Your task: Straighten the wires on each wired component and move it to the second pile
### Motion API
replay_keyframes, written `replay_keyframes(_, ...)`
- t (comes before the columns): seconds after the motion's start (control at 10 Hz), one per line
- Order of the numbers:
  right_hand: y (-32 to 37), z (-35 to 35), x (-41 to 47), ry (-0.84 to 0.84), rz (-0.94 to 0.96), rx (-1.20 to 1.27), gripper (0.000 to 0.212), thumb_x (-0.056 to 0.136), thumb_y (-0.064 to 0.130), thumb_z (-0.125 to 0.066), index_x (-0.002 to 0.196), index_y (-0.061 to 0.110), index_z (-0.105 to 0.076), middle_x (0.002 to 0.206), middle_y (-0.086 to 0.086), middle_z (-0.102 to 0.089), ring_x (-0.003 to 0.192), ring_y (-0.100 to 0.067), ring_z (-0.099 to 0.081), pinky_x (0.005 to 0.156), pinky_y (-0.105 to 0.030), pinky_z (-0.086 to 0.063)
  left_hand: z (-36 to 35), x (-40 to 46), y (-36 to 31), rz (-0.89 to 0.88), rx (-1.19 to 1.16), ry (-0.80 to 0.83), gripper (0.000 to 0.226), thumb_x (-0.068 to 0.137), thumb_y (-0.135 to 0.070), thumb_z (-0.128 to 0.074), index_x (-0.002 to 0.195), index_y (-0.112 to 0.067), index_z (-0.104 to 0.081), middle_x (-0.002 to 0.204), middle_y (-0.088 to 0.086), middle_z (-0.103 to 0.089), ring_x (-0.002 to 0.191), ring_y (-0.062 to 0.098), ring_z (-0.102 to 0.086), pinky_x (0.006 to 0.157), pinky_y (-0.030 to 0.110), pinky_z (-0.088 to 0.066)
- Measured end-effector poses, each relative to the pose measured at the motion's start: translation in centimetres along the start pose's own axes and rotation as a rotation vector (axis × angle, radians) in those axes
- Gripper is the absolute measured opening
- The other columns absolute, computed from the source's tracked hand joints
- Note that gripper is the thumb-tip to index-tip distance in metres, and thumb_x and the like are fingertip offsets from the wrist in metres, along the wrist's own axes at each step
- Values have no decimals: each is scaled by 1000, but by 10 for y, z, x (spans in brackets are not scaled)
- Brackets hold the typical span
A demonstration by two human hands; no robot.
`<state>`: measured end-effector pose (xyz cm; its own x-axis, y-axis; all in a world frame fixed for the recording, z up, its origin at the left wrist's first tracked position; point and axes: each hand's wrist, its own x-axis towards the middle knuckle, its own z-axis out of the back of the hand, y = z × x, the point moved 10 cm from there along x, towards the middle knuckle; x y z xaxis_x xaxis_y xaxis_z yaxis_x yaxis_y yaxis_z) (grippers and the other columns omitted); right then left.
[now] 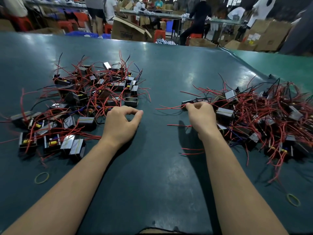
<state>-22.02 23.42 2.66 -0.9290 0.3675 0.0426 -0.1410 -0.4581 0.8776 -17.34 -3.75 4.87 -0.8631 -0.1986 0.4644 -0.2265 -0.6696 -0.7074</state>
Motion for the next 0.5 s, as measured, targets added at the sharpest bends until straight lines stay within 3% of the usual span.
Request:
replay_keyframes(0.1, 3, 7, 3, -46, 41, -71, 24, 90, 32, -58, 91, 11, -68, 88, -4, -67, 90, -23, -60, 83, -34, -48, 4, 1, 1, 11, -12, -31, 13, 87, -24, -71, 86, -14, -79, 87, -5, -72, 79, 0, -54, 69, -4, -30)
replay_keyframes(0.3, 14, 15, -9, -125, 130, -164, 24, 93, 20, -52, 93, 6, -71, 94, -10, -70, 96, -27, -62, 81, -31, -46, 5, 0, 1, 0, -45, -38, 14, 88, -25, -70, 84, -14, -79, 87, -5, -73, 81, 1, -55, 72, -3, -31)
replay_keyframes(0.4, 29, 13, -24, -155, 265, -279, 26, 92, 14, -51, 81, 3, -71, 82, -15, -71, 85, -34, -63, 74, -35, -46, 5, 0, 1, 4, -65, -39, 16, 88, -25, -70, 85, -12, -79, 88, -3, -73, 80, -4, -51, 72, -3, -31)
replay_keyframes(0.5, 62, 21, -51, -230, 478, -149, 19, 94, 15, -56, 88, 6, -72, 89, -9, -72, 83, -21, -65, 78, -29, -48, 4, 1, 3, 34, -85, -36, 16, 88, -25, -69, 85, -12, -79, 89, -2, -74, 81, -2, -52, 71, -3, -30)
